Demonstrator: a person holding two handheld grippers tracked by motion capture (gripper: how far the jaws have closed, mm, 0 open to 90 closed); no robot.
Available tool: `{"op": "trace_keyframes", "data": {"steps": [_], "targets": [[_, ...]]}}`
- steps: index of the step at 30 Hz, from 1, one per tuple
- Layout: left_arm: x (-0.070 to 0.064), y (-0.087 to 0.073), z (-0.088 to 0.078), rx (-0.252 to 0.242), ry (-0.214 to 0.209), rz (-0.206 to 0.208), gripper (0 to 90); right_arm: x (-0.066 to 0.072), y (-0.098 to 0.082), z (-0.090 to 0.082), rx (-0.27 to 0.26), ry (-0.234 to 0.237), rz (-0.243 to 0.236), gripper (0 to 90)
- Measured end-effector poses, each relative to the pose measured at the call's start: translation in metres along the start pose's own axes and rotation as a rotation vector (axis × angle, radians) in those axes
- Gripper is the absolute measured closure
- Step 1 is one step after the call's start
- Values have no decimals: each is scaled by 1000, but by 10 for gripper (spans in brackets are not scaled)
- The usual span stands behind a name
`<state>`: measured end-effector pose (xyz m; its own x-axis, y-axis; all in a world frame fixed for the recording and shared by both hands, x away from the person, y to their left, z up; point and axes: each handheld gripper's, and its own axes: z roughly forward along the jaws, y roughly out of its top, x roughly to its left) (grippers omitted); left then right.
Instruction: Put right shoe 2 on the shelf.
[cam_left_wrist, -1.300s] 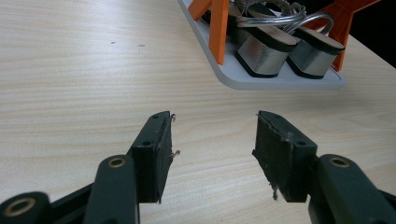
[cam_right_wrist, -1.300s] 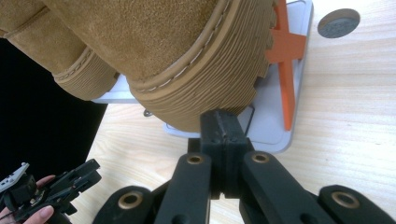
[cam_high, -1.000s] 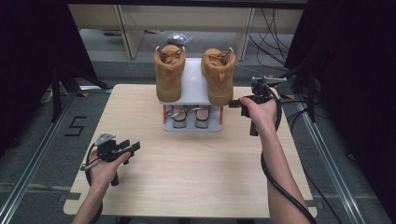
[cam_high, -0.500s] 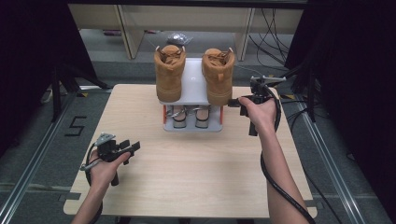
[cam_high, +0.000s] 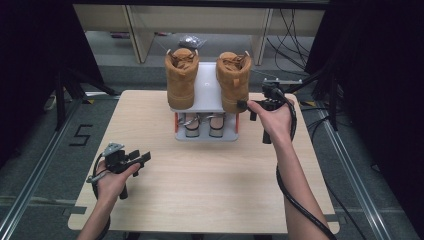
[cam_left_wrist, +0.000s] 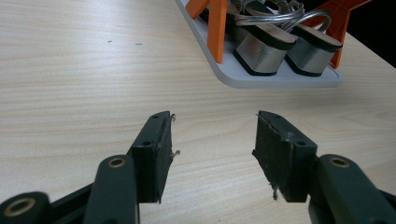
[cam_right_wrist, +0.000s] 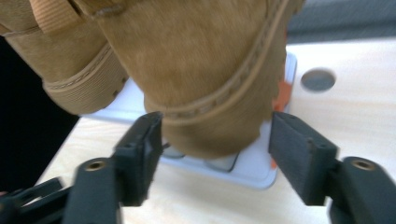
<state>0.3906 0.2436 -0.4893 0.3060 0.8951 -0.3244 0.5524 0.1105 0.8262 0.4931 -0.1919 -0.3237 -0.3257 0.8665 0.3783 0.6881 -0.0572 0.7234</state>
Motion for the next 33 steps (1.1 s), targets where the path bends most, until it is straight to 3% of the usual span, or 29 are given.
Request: {"op": "trace_keyframes", "data": {"steps": [4,5,7,9,10,11,12,14,15,17,18,19,20,21,23,24,27,33], "targets": [[1,0,-1,-1,3,-4,453,6,1,12,-20,-30,-45,268],[1,0,-1,-1,4,-4,454,10,0,14,-14,-33,-6,259],[1,0,-1,0,4,-4,454,8,0,21,-14,-39,-52,234],[1,0,-1,0,4,-4,454,10,0,26,-18,-50,-64,194],[1,0,-1,0,4,-4,454,13,0,26,-12,-51,-28,184],[1,0,-1,0,4,-3,454,9,1,28,-21,-52,-77,174],[1,0,-1,-1,4,-4,454,12,1,28,-15,-54,-47,165],[1,0,-1,-1,5,-4,453,10,2,31,-24,-53,-80,148],[1,0,-1,-1,4,-4,454,11,2,31,-22,-56,-58,143],[1,0,-1,0,5,-4,454,9,2,34,-34,-55,-85,133],[1,0,-1,0,4,-4,454,13,1,33,-20,-53,-32,127],[1,0,0,2,3,-4,454,10,2,34,-31,-54,-76,122],[1,0,0,4,3,-2,454,12,2,35,-24,-56,-53,117],[1,-1,0,7,5,-2,454,9,2,36,-35,-56,-97,116],[2,-1,1,6,-1,-6,454,9,3,36,-30,-45,-85,117],[2,-1,1,7,-1,-6,454,12,3,35,-16,-46,-50,120],[2,-1,1,7,-1,-6,454,7,4,35,-23,-35,-99,126],[2,-1,0,13,3,-3,454,7,4,36,-36,-34,-117,132]]}}
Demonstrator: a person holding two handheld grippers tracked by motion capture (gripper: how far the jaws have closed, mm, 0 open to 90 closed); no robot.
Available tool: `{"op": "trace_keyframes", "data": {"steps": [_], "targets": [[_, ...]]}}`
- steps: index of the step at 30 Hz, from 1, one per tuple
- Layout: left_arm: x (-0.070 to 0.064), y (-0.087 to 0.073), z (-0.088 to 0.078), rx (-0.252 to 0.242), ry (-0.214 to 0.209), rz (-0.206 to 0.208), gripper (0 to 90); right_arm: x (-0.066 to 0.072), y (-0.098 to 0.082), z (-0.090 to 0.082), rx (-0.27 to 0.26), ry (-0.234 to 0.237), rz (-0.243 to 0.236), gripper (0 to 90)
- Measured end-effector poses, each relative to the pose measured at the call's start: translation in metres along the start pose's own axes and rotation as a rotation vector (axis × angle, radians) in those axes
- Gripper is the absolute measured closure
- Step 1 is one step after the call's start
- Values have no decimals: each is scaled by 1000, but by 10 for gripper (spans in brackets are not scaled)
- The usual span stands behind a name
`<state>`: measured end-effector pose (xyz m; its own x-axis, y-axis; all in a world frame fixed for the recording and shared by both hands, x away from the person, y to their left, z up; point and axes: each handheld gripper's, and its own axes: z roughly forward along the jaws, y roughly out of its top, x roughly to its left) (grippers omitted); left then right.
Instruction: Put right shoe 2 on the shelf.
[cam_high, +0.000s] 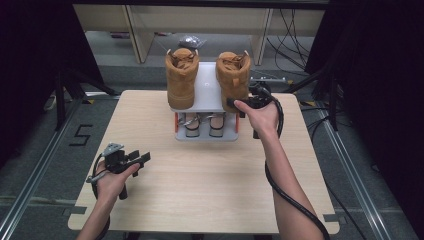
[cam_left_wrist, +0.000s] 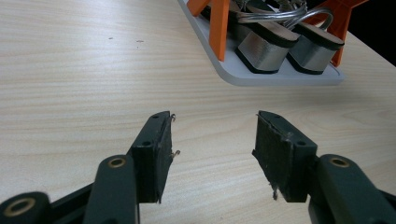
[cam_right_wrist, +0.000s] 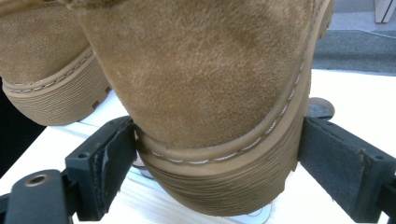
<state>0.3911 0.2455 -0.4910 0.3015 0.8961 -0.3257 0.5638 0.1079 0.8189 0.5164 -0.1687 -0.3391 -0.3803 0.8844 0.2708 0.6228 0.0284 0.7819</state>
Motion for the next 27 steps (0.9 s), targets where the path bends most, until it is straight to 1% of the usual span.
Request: {"op": "trace_keyframes", "data": {"steps": [1,2,3,4,6,8,9,10,11,14,15,16,17,19,20,22,24,25,26,27], "targets": [[0,0,0,-3,-2,-2,454,2,0,0,4,0,24,133],[0,0,1,-4,-3,-3,454,-1,1,1,-4,4,-21,134],[0,-1,1,-4,-4,-3,454,-1,1,2,-11,7,-8,134],[0,-1,1,-4,-4,-3,454,-2,1,3,-8,13,0,134],[0,0,1,-4,-3,-2,454,-2,2,5,-9,14,-8,134],[0,0,0,0,0,-1,454,-2,3,6,-4,17,-2,134],[0,0,0,0,1,-1,454,-3,4,7,-8,20,-21,134],[0,0,0,2,1,1,454,-4,4,8,-5,22,-23,134],[0,0,0,-1,-1,-1,454,-3,5,8,2,25,0,133],[0,0,0,1,0,1,454,-5,6,9,1,29,-7,131],[0,0,0,1,0,3,454,-6,6,10,-1,32,-19,130],[0,0,0,0,-1,2,454,-6,6,10,-5,32,-21,129],[0,0,0,0,-1,2,454,-6,6,11,0,32,2,127],[0,0,0,-2,0,1,454,-7,6,11,-4,36,-4,125],[0,0,0,-3,-1,0,454,-5,5,11,-4,34,9,123],[0,0,-1,-3,-1,0,454,-8,4,11,-15,39,-9,124],[0,0,-1,-2,4,3,454,-7,2,9,-21,44,10,140],[0,0,-1,-11,-4,-1,454,-7,1,8,-22,43,-1,150],[1,0,-1,-10,-7,-1,454,-7,-1,6,-18,37,-2,153],[1,0,-1,-9,-6,0,454,-8,-2,4,-22,25,-21,160]]}}
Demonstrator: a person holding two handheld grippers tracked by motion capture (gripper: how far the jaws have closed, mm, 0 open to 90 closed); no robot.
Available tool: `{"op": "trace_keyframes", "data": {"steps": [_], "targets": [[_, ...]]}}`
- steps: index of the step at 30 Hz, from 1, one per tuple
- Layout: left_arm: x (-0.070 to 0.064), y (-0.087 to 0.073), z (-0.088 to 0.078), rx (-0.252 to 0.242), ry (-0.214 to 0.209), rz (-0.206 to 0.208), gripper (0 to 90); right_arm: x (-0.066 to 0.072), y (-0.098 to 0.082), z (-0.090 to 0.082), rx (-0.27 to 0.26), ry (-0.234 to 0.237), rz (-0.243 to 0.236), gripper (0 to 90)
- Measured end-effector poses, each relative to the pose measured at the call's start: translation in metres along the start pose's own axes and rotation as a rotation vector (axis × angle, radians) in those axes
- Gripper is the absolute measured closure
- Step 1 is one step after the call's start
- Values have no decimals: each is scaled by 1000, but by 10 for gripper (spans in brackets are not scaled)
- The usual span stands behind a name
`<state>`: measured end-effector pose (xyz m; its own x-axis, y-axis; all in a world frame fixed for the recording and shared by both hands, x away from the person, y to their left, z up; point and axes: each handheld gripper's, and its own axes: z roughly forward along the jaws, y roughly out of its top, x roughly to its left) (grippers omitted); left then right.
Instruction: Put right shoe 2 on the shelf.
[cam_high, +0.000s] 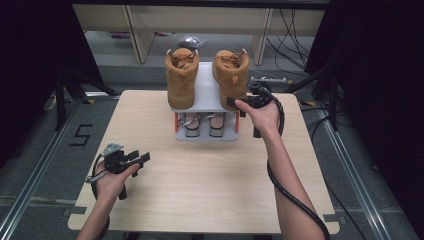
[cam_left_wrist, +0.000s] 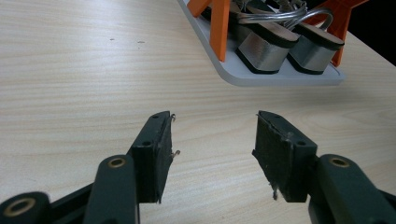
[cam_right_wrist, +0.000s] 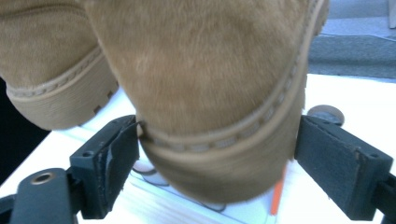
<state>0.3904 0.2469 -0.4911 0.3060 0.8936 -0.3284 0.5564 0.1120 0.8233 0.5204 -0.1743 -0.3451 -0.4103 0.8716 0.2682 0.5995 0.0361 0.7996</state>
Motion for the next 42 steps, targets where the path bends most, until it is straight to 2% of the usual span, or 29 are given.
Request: {"op": "trace_keyframes", "data": {"steps": [3,5,7,9,11,12,16,17,20,21,23,26,27,28,29,30,32,33,35,37,38,40,41,42], "targets": [[1,0,0,-3,1,0,454,-4,-6,-10,-9,1,29,221],[0,0,-1,5,19,-1,453,-7,-11,-18,-17,-1,47,276],[0,-1,-1,1,17,-2,453,-10,-16,-25,-19,15,64,337],[0,-1,-1,-2,12,0,452,-15,-21,-31,-20,23,48,388],[0,-1,-1,-2,14,-1,452,-18,-27,-37,-20,30,80,445],[0,-1,-1,-2,14,-1,452,-24,-31,-39,-26,32,59,473],[0,-2,0,-3,9,2,453,-31,-43,-47,-15,36,99,578],[0,-2,0,-4,8,2,453,-35,-48,-49,-18,31,80,596],[0,-3,0,-6,8,3,453,-41,-59,-54,-11,21,97,625],[0,-3,0,-7,8,4,453,-45,-63,-54,-14,20,68,633],[0,-3,0,-8,3,4,453,-46,-72,-57,0,15,105,647],[0,-3,0,-11,6,4,453,-52,-85,-60,-1,2,82,658],[-1,-4,0,-9,6,6,453,-50,-88,-61,15,2,126,659],[-1,-4,0,-7,11,8,453,-53,-93,-61,12,-2,103,659],[-1,-4,0,-5,10,11,452,-54,-98,-60,13,-8,108,658],[-1,-5,0,-6,11,11,451,-57,-104,-60,6,-10,85,655],[0,-5,0,-6,12,15,450,-57,-115,-60,10,-13,104,642],[0,-5,0,-6,14,16,449,-61,-121,-59,-4,-11,65,637],[0,-6,0,-9,15,16,449,-59,-132,-60,0,-11,84,623],[-1,-6,1,-8,14,17,447,-58,-140,-62,-2,-10,65,613],[-1,-7,1,-8,11,18,447,-54,-145,-63,7,-5,111,606],[-3,-8,2,-6,7,23,447,-56,-152,-63,-13,-1,78,594],[-3,-8,3,-5,3,24,447,-53,-154,-64,-7,-8,112,587],[-4,-8,3,-4,3,26,447,-54,-158,-64,-19,4,106,575]]}}
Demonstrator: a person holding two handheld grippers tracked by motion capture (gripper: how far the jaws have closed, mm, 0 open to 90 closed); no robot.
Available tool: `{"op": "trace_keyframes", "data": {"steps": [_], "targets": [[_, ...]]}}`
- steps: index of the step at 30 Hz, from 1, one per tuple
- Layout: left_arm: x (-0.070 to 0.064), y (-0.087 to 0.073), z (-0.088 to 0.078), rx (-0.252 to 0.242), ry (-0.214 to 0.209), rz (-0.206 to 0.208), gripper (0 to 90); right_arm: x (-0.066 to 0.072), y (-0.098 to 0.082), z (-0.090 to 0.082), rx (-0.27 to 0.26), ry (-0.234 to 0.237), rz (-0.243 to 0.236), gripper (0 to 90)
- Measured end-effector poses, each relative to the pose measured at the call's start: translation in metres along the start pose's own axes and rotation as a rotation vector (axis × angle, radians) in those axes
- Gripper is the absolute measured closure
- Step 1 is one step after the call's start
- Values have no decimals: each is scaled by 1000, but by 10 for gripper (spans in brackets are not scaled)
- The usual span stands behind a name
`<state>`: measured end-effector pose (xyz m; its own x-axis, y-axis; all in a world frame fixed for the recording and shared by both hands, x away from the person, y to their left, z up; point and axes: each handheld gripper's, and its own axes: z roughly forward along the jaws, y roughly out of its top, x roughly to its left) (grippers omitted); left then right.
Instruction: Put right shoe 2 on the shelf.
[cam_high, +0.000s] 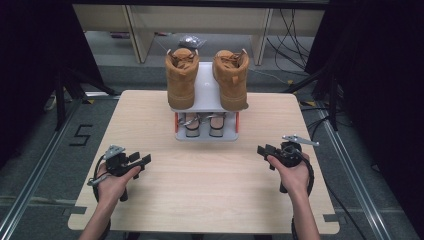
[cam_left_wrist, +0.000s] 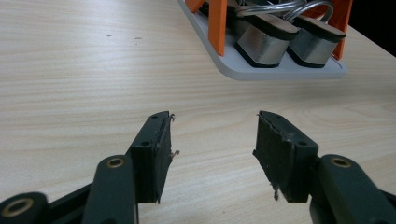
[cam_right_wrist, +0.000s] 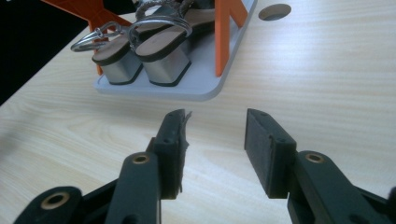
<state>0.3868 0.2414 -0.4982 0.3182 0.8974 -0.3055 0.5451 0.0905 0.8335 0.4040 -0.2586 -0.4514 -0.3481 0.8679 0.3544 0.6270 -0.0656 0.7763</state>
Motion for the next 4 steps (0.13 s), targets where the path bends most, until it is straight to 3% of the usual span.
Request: {"op": "trace_keyframes", "data": {"steps": [2,3,4], "targets": [[0,0,0,2,-8,5,447,0,-5,1,-3,0,17,560],[-1,0,0,1,-6,5,447,1,-5,0,25,-7,13,547],[-1,0,0,0,-4,6,448,-1,-6,3,10,-3,0,538]]}}
